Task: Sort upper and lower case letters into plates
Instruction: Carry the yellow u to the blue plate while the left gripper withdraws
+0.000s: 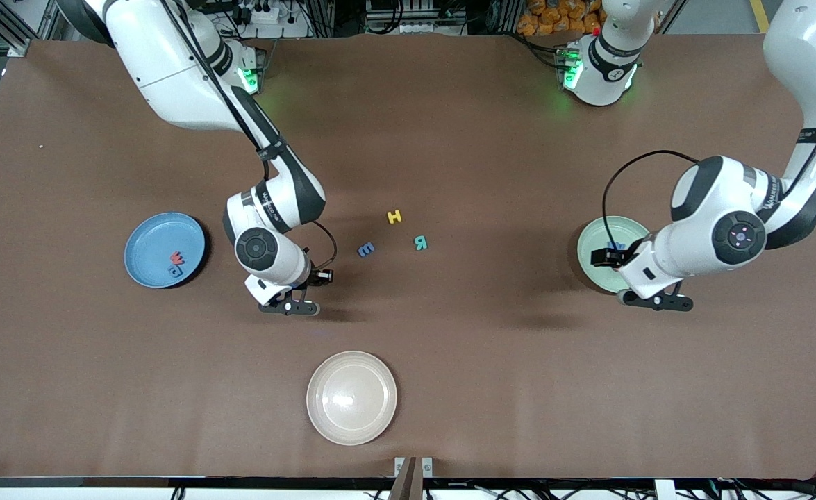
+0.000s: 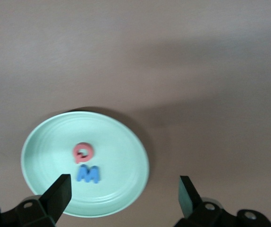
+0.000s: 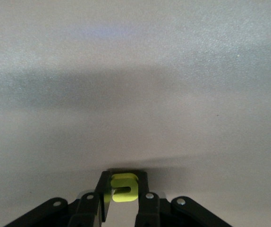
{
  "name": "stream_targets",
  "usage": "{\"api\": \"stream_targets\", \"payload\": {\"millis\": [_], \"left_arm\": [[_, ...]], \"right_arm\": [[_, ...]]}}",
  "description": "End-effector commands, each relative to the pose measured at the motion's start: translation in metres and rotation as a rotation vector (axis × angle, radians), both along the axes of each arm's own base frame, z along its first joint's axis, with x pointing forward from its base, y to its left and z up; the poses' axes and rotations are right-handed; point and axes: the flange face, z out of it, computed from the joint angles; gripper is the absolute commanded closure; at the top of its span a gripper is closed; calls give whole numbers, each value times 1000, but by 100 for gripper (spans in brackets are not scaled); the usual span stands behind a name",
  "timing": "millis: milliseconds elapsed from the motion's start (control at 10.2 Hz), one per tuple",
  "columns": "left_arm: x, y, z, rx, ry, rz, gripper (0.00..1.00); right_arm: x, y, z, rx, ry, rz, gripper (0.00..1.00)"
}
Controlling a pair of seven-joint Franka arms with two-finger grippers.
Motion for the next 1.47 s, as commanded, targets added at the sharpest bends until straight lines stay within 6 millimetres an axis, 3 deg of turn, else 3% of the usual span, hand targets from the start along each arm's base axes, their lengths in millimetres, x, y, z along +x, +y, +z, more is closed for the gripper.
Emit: {"api": "stream_targets", "payload": {"millis": [0, 293, 489, 586, 782, 1075, 1368], "left_arm": [[-12, -70, 20, 8, -18, -5, 0], [-29, -164, 31, 0, -40, 63, 0], [-38, -192, 25, 26, -57, 29, 0], [-46, -209, 21, 39, -57, 17, 0], [-30, -208, 29, 50, -95, 50, 0], [-10, -174, 37, 52, -107, 111, 0], [-7, -176, 40, 32, -130, 128, 0]], "right_arm": [[-1, -4, 3, -14, 6, -15, 91], [15, -28, 16, -12, 46, -50, 93], [23, -34, 29, -21, 82, -57, 94], [30, -56, 33, -23, 114, -74, 94], [39, -108, 46, -7, 180, 0, 95], [40, -190, 54, 18, 306, 29, 95], [36, -289, 58, 82, 370, 88, 95]]}}
